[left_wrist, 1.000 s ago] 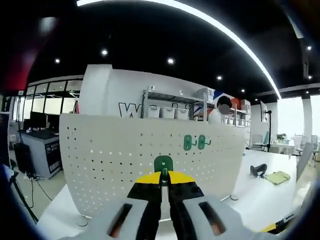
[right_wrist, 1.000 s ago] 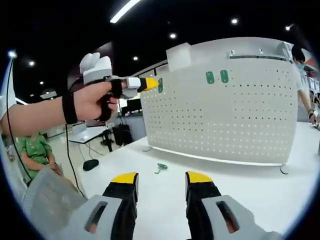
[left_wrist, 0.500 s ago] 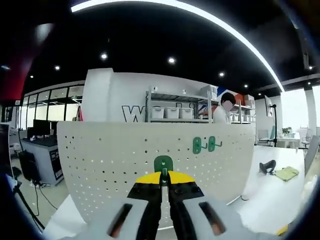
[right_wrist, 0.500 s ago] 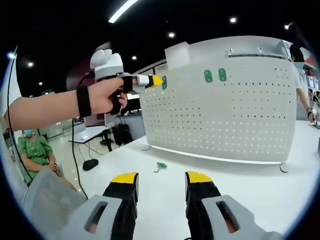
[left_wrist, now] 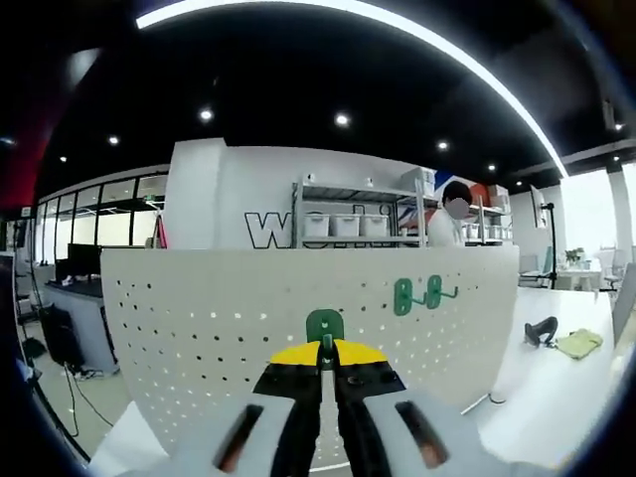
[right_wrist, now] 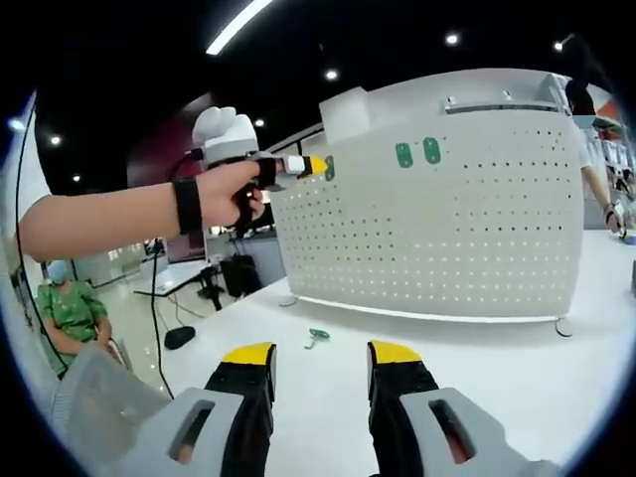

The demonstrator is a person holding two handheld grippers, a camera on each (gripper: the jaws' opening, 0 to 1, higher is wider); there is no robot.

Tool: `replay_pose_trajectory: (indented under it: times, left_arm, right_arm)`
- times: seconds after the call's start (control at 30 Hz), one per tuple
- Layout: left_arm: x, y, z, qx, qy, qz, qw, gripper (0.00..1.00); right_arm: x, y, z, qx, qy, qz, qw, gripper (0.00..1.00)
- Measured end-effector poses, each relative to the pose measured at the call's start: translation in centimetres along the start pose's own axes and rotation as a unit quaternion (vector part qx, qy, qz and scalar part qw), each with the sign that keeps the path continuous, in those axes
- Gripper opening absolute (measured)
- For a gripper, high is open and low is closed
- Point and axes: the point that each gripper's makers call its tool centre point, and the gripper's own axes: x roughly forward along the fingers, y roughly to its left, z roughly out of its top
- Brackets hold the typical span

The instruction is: Insert the hook assembly into the mounting plate slot until the hook locks in place.

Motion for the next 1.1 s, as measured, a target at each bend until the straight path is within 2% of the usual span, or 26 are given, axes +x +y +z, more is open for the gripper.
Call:
replay_pose_trajectory:
  times: [0.2, 0.43, 0.73, 1.1]
  left_arm:
    - [0.8, 0.1, -0.2, 0.01, 0.002, 0.01, 0.9999, 0.03]
    - [1.7, 0.5, 0.5, 0.015, -0.006, 0.023, 0.9996, 0.03]
    - [3.0, 0.7, 1.0, 0.012, -0.016, 0.029, 0.9994, 0.03]
    - [4.1, 0.5, 1.2, 0.014, -0.015, 0.027, 0.9994, 0.03]
  right_arm:
    - [-0.2, -0.5, 0.0, 0.007, -0.004, -0.007, 0.9999, 0.37]
    - [-0.1, -0.7, -0.3, 0.01, -0.001, -0.009, 0.9999, 0.36]
    - [0.0, -1.0, -0.4, 0.021, -0.003, -0.013, 0.9997, 0.35]
    - [0.0, -0.9, -0.9, 0.023, 0.005, -0.013, 0.9996, 0.34]
